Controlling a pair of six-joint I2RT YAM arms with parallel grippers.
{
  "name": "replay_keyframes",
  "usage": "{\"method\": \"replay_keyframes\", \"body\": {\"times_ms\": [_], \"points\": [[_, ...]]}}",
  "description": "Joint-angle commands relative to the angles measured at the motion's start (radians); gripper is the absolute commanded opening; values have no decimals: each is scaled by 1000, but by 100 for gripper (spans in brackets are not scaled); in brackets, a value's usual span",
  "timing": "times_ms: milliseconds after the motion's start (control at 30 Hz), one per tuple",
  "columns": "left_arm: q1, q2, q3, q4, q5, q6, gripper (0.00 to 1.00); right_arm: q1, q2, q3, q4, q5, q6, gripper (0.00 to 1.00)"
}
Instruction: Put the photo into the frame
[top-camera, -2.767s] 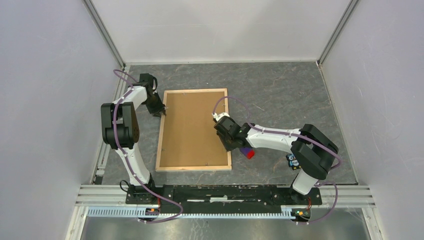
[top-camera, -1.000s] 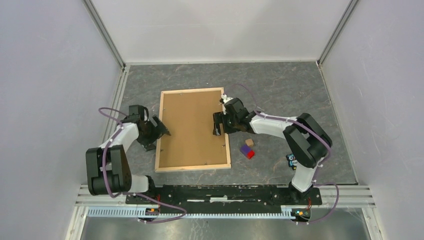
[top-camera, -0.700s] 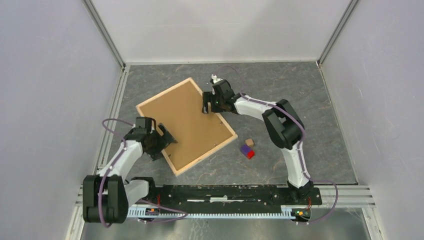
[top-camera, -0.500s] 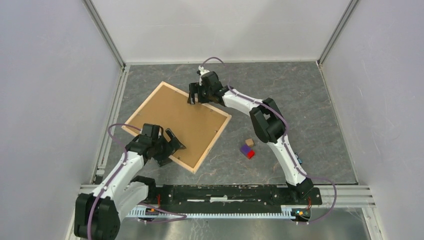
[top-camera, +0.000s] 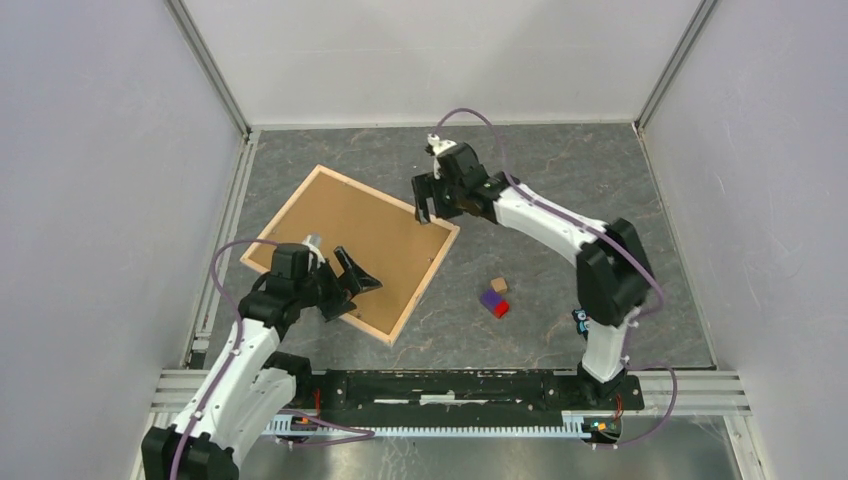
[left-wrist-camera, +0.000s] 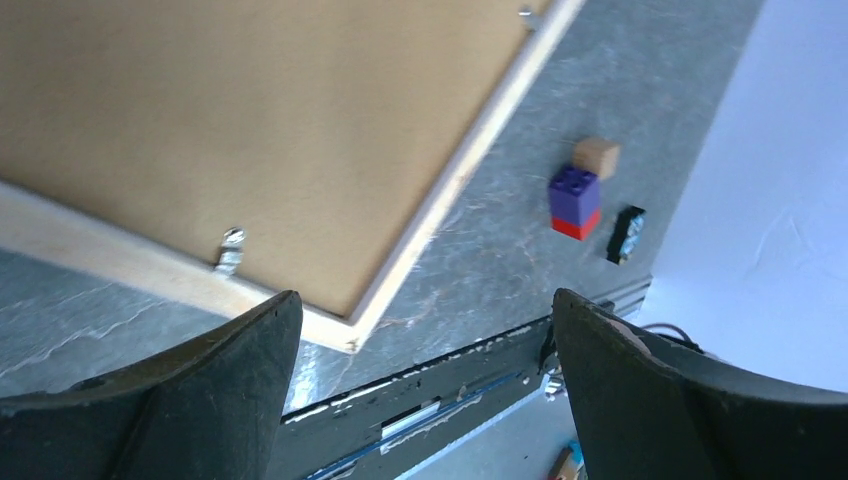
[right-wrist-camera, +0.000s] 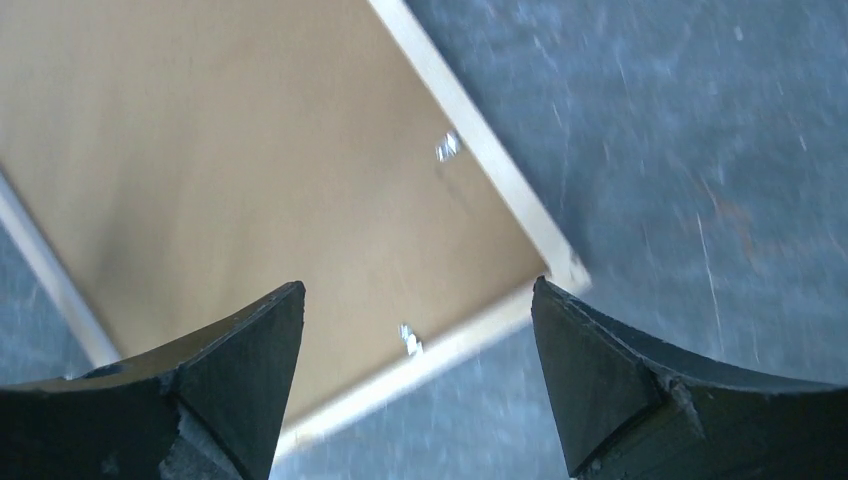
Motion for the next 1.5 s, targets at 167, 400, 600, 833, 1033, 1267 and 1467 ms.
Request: {"method": "replay_keyframes", "body": {"times_ms": [167,400,600,833,1033,1267,1467], "points": [[-65,89,163,80,153,176,100,-52,-311,-503,252,-79,224,87],[-221,234,295,46,46,277,98,-63,-234,-539,279,-82,398,75],[-322,338,399,-36,-121,361,95,-61,-175,-535,306,-58,494,68],[-428,439,477,-77,-252,406,95,-40,-121,-525,297,-5,611,56],[-515,533,531,-96,-344,418,93,-32,-59,-476,270,17,649,50],[-583,638,579,-115,-437,434,92,-32,-10,-449,227,2,707,36],[-633,709,610,-127,-515,442,91,-35,-26,-427,201,-5,697,11]]}}
